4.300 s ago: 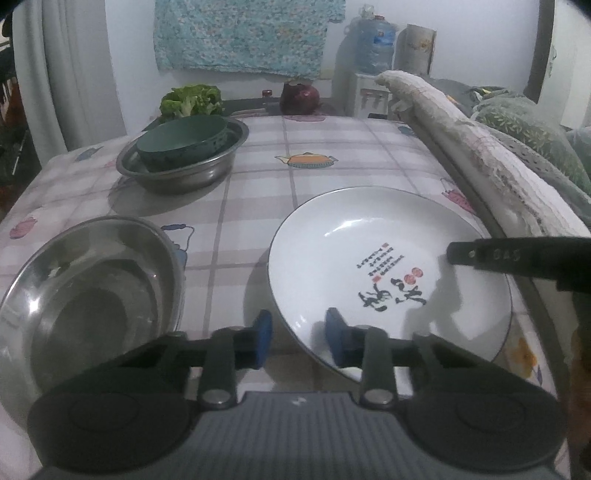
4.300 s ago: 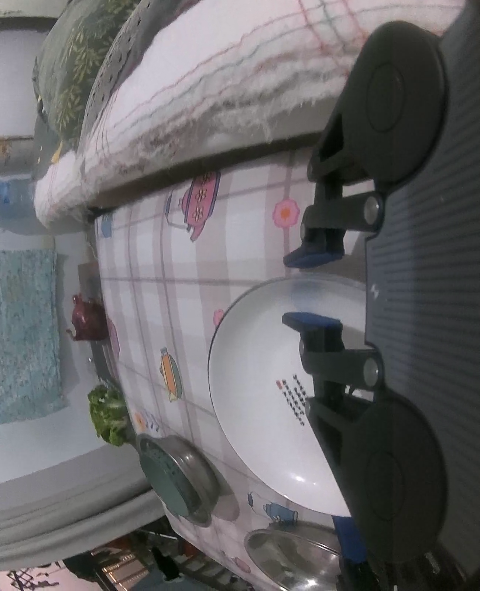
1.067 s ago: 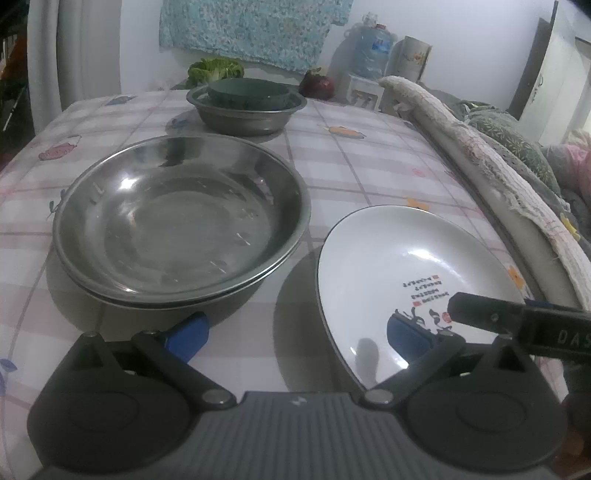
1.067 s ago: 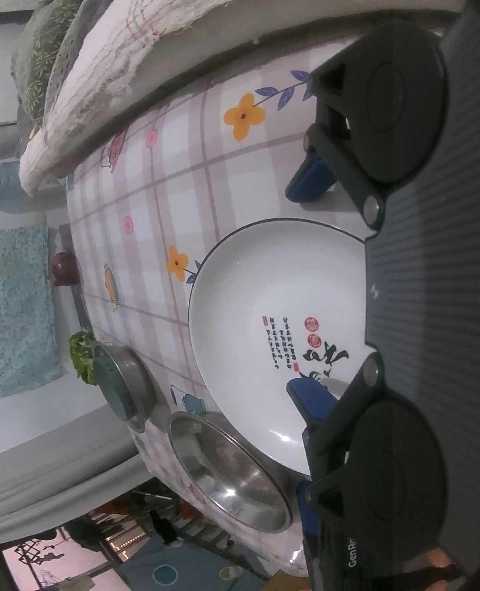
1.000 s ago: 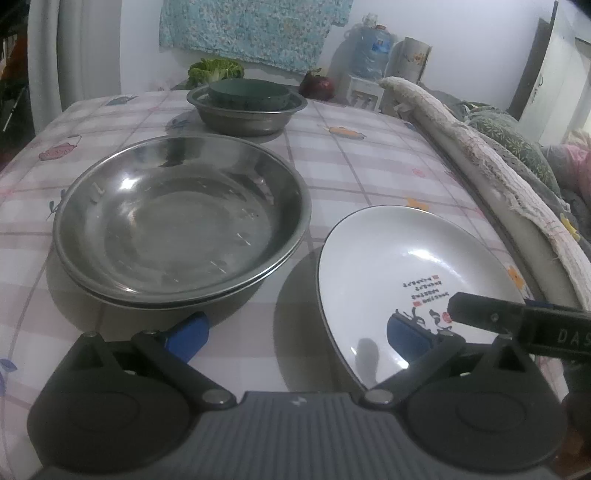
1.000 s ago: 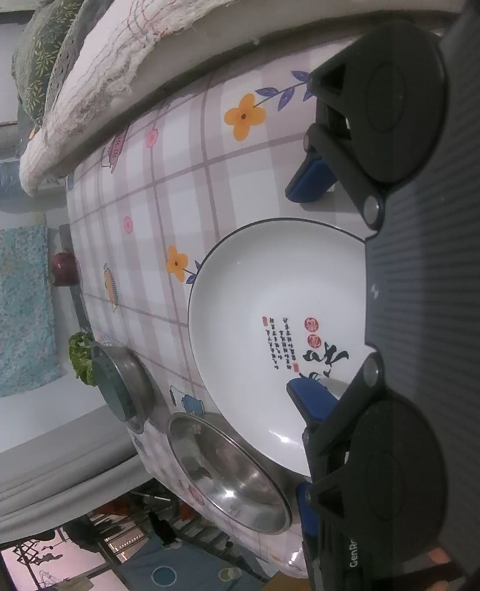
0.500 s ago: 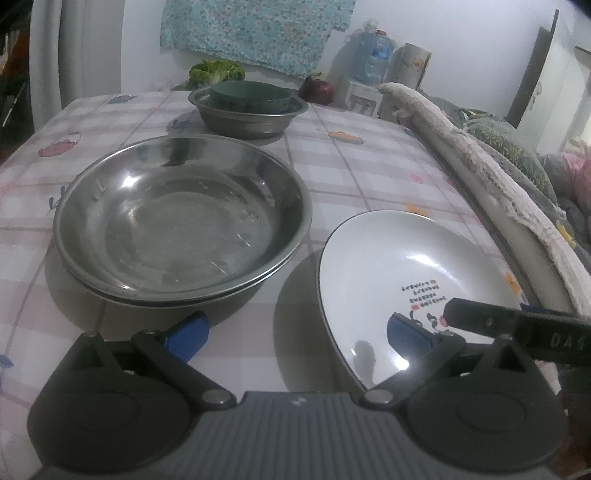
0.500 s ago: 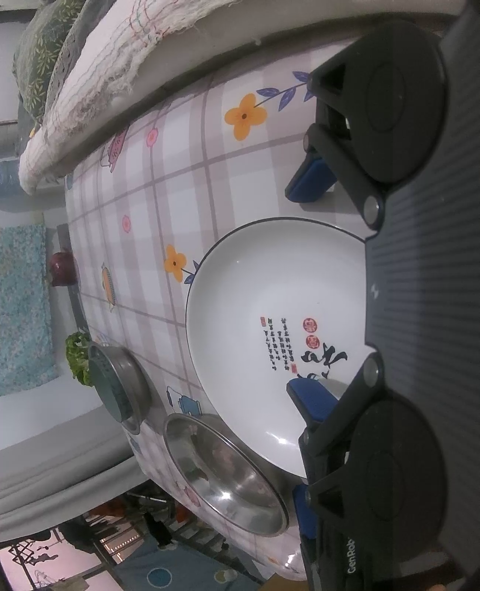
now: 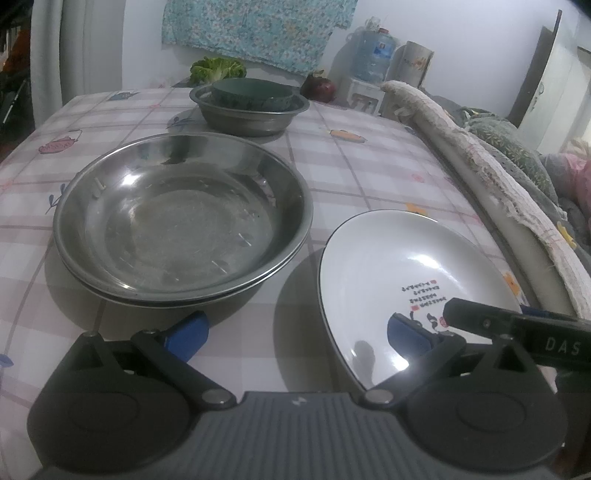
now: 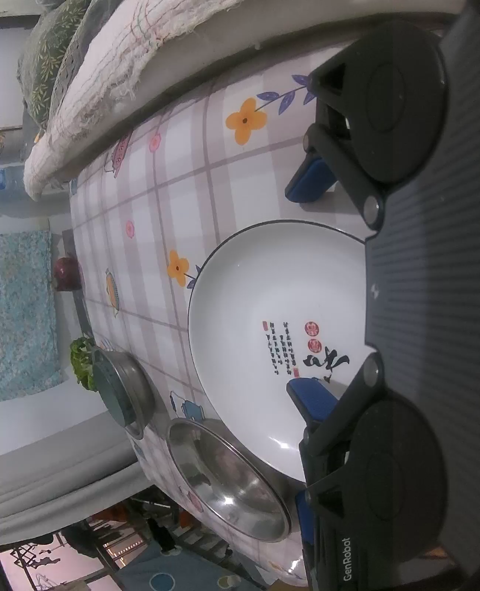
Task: Organize plates and bowls
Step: 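Lift the white plate by its rim with both grippers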
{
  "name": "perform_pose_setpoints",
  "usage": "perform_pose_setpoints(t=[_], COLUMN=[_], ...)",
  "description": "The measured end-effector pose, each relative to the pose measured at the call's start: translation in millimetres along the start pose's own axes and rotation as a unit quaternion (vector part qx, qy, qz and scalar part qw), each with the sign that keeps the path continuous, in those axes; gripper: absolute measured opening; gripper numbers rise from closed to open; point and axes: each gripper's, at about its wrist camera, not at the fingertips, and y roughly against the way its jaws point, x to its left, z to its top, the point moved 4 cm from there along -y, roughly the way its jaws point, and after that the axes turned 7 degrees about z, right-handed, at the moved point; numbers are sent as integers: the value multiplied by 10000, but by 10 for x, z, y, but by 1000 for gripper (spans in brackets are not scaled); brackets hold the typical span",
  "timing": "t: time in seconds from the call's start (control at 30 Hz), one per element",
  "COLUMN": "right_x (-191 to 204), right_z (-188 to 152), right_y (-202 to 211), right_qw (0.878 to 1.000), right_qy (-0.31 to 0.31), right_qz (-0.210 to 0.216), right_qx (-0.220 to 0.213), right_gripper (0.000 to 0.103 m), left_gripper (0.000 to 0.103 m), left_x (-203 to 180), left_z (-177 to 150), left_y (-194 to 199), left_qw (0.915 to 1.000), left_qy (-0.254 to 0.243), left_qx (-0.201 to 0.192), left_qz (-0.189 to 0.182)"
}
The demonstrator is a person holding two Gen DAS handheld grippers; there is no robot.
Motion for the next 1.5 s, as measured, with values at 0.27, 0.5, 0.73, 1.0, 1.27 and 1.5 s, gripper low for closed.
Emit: perform_pose_setpoints(t=[0.27, 0.5, 0.73, 1.0, 1.27, 1.5], right_x=[17, 37, 81, 19, -80, -129], right_z=[1, -27, -36, -27, 9, -11], right_y=[-9, -14, -31, 12, 56, 192], right_qw=[9999, 9997, 9990, 9998, 9995, 9991], right_qy=[81, 208, 354, 192, -161, -87], right_qz=[-62, -114, -256, -68, 225, 235], right_qx=[37, -16, 34, -55, -178, -354], right_gripper=[102, 102, 102, 102, 102, 92], left_gripper=[103, 103, 103, 103, 103, 96], left_x=[-15, -15, -21, 26, 18, 47], left_z=[-25, -52, -36, -14, -38, -57], left_y=[0, 11, 7, 11, 23, 117], left_qw=[9999, 9996, 9995, 10000, 9999, 9984], left_qy=[-127, -254, -300, -64, -82, -66], left_qx=[-29, -106, -11, 8, -78, -277], left_qz=[100, 55, 56, -53, -38, -489])
